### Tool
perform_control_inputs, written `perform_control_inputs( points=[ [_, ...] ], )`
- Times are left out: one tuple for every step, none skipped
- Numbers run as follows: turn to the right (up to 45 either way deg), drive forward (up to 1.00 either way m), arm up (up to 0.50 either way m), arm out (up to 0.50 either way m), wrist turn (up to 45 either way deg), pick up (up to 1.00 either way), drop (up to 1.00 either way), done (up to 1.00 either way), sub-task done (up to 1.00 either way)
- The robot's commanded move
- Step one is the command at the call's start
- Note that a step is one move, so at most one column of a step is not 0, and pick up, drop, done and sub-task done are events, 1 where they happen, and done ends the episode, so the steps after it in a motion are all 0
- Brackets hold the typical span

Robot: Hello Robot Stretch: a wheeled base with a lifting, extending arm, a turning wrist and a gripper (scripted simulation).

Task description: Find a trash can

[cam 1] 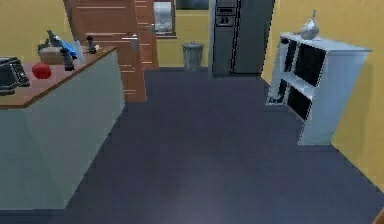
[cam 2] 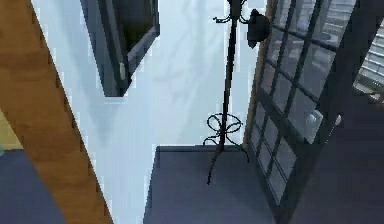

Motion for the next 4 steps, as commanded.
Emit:
perform_control_inputs(
  points=[
    [0.0, 1.0, 0.0, 0.0, 0.0, 0.0, 0.0, 0.0, 0.0],
    [0.0, 1.0, 0.0, 0.0, 0.0, 0.0, 0.0, 0.0, 0.0],
    [0.0, 1.0, 0.0, 0.0, 0.0, 0.0, 0.0, 0.0, 0.0],
    [0.0, 0.8, 0.0, 0.0, 0.0, 0.0, 0.0, 0.0, 0.0]
  ],
)
